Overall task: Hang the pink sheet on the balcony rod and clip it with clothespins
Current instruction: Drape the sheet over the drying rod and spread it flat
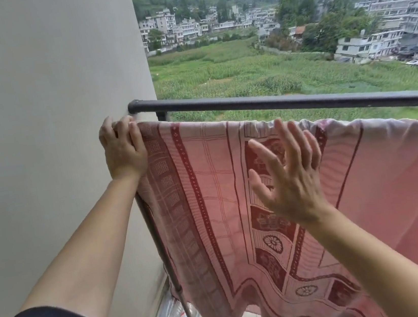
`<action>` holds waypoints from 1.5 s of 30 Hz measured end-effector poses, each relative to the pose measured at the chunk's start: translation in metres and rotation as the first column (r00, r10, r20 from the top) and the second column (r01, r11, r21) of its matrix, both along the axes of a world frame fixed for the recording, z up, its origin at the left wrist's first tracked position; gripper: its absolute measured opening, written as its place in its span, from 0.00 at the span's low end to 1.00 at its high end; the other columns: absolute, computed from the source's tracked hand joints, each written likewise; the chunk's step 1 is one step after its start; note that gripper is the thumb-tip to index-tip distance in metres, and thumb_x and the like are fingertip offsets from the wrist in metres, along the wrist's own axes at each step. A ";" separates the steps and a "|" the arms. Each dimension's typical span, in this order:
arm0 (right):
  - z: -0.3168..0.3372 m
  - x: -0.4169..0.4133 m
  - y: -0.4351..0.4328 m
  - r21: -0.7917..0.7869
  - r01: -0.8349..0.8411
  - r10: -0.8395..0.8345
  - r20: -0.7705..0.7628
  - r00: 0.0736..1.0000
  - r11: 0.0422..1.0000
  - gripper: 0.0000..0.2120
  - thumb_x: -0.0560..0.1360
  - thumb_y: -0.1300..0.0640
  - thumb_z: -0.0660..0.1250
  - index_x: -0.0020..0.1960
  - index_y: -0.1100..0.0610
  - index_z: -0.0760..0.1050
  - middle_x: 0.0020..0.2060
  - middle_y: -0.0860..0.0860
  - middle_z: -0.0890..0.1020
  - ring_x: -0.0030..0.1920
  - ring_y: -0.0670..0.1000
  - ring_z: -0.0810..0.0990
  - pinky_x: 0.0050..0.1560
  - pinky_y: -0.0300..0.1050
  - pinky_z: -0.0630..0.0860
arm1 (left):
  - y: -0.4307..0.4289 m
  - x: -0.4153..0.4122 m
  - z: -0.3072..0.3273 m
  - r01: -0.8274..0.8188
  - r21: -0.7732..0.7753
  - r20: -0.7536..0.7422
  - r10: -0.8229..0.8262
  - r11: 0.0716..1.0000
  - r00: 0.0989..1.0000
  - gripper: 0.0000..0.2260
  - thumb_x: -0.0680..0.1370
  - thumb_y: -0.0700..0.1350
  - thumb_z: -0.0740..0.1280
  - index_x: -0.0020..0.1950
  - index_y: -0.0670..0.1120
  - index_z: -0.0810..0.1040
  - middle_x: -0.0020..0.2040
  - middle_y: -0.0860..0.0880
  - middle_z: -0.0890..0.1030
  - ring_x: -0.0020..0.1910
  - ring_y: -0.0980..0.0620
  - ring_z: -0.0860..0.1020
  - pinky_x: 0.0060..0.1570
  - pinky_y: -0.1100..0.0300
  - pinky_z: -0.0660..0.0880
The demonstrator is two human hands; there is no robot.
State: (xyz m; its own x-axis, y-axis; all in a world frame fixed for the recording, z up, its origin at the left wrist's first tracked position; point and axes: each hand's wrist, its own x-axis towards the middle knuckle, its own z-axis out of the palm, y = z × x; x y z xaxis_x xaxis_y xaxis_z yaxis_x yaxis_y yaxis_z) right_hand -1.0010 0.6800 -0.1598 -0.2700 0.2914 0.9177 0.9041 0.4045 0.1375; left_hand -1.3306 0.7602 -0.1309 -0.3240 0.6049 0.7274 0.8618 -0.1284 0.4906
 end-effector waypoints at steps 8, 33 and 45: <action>0.027 0.069 0.007 -0.062 0.370 -0.375 -0.106 0.921 0.927 0.26 0.81 0.37 0.57 0.64 0.57 0.75 0.49 0.58 0.78 0.55 0.59 0.74 0.73 0.57 0.57 | -0.005 0.006 0.004 -0.016 0.049 0.050 0.014 0.999 0.999 0.22 0.82 0.46 0.50 0.74 0.42 0.68 0.75 0.39 0.64 0.75 0.43 0.61 0.71 0.50 0.62; -0.057 0.195 -0.087 -0.502 0.029 -0.422 -0.692 0.586 0.864 0.12 0.81 0.44 0.63 0.52 0.53 0.74 0.42 0.49 0.80 0.42 0.57 0.80 0.41 0.50 0.75 | -0.089 0.253 -0.042 0.280 -0.026 0.027 -0.279 0.960 0.960 0.36 0.79 0.56 0.63 0.81 0.47 0.48 0.81 0.42 0.44 0.79 0.44 0.42 0.77 0.42 0.46; -0.032 0.256 -0.136 -0.667 -0.130 -0.417 -0.593 0.689 0.733 0.24 0.75 0.29 0.59 0.54 0.48 0.74 0.50 0.45 0.77 0.48 0.48 0.78 0.47 0.45 0.73 | -0.149 0.342 -0.052 0.369 -0.073 0.352 -0.322 0.927 0.879 0.17 0.78 0.57 0.67 0.61 0.47 0.77 0.57 0.50 0.81 0.57 0.50 0.78 0.49 0.61 0.74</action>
